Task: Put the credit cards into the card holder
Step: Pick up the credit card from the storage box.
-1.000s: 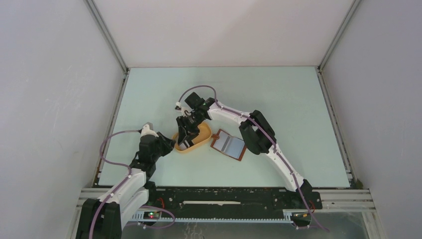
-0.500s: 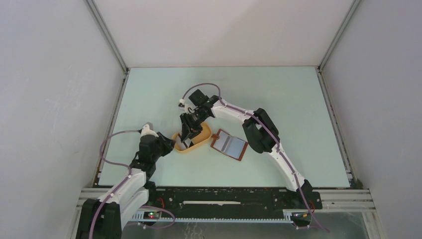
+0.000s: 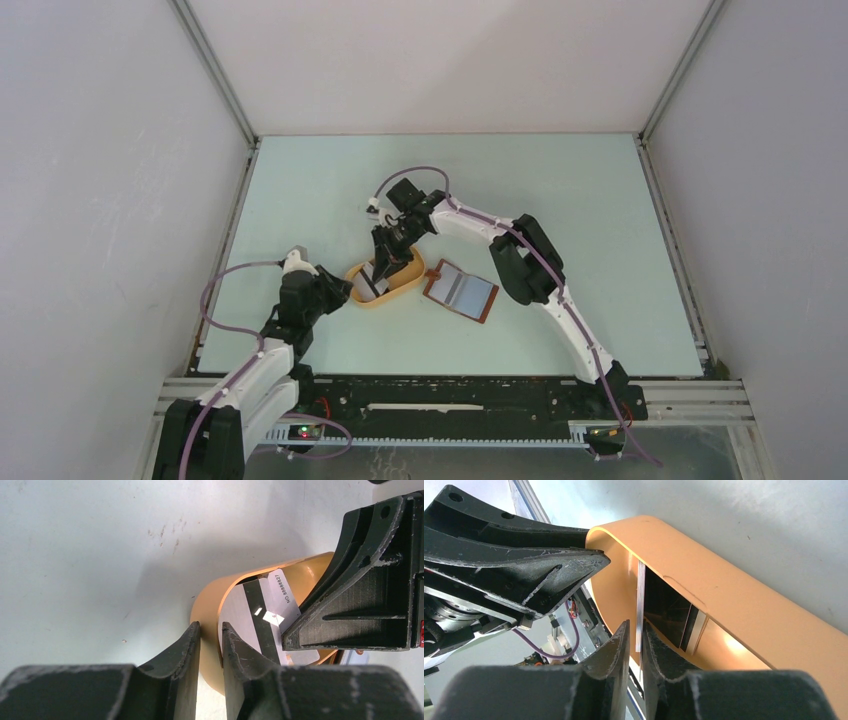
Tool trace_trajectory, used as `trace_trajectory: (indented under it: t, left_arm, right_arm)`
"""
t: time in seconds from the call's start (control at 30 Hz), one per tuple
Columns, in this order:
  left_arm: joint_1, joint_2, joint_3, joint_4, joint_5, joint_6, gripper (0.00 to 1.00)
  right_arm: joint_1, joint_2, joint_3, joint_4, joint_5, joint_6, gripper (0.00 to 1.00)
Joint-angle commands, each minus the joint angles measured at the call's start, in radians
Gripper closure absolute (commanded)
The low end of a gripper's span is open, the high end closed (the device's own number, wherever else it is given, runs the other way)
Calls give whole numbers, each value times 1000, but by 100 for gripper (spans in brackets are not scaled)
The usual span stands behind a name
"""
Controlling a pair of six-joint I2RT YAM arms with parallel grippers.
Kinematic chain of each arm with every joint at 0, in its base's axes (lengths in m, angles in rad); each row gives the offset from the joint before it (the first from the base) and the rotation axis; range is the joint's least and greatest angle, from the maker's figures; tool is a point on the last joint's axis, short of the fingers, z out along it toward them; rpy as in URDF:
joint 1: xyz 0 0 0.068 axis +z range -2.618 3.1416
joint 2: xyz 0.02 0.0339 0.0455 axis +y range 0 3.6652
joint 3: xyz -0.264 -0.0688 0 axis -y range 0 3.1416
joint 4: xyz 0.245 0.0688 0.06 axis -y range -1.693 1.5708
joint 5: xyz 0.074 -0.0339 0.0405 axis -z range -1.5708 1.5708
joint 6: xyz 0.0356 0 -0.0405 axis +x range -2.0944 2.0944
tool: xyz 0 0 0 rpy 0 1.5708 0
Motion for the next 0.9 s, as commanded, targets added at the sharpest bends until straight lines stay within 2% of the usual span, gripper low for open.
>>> trace_trajectory:
  t: [0.0, 0.13, 0.23, 0.67, 0.87]
  left_arm:
    - [1, -13, 31, -11, -7, 12, 74]
    - [1, -13, 30, -12, -7, 12, 74]
    - [1, -13, 30, -13, -7, 12, 74]
    - [1, -29, 28, -20, -22, 10, 75]
    - [2, -37, 29, -29, -27, 6, 75]
  right_arm:
    - [-11, -81, -3, 12, -11, -16, 76]
    - [-12, -81, -6, 11, -10, -19, 77]
    - [-15, -83, -9, 9, -2, -22, 84]
    - [-44, -143, -57, -9, 55, -90, 99]
    - [-57, -186, -70, -37, 69, -160, 100]
